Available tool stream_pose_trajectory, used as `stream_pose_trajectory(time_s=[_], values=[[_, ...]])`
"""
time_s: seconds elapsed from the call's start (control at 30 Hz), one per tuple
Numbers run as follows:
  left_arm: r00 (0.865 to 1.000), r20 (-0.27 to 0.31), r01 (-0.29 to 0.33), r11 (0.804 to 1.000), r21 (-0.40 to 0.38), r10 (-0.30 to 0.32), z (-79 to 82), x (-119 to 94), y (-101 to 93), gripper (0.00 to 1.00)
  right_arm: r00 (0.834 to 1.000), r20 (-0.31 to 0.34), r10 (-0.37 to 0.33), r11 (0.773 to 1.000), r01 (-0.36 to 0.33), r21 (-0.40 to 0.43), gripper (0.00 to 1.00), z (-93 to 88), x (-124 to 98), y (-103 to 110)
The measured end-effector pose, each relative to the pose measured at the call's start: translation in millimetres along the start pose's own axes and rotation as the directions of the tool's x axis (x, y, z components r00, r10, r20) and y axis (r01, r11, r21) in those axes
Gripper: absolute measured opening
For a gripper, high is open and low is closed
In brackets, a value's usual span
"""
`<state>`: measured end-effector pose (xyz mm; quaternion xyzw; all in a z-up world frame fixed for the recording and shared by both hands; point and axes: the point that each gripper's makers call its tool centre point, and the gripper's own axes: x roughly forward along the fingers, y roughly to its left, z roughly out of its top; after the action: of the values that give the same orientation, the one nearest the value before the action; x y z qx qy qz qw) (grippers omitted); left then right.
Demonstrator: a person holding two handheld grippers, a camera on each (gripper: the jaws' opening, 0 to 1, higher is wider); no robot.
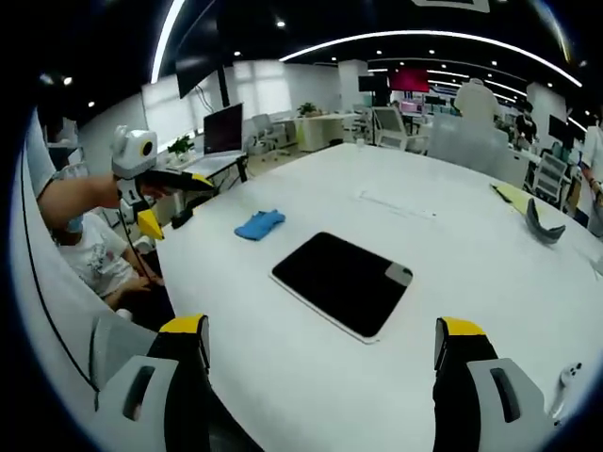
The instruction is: Wipe the mirror surface with the cleaning cloth until all visible marks leave the cleaned area.
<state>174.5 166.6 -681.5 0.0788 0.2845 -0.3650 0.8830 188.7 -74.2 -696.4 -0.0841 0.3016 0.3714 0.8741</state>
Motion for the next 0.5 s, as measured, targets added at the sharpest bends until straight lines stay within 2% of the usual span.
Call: stream_pose_trajectory(time_s=[0.03, 0.43, 0.5], values=[[1.0, -0.001, 0.003, 1.0, -0.005, -0.003, 0.0, -0.2, -0.6, 0.99, 1.0, 0.025, -0.006, 1.0, 0.006, -0.014, 1.0, 4.7, -0.5, -1.1], [1.0, 0.005, -0.003, 1.0, -0.01, 0.003, 2.4, -1.4, 0.5, 0.98, 1.0, 0.004, -0.008, 1.0, 0.008, -0.003, 1.0, 2.6, -2.6, -2.0], [1.0, 0.003, -0.003, 1.0, -0.007, 0.003, 2.1, -0.9, 0.5, 0.97, 1.0, 0.018, -0.008, 1.0, 0.008, -0.015, 1.0, 4.2, -2.9, -2.8]])
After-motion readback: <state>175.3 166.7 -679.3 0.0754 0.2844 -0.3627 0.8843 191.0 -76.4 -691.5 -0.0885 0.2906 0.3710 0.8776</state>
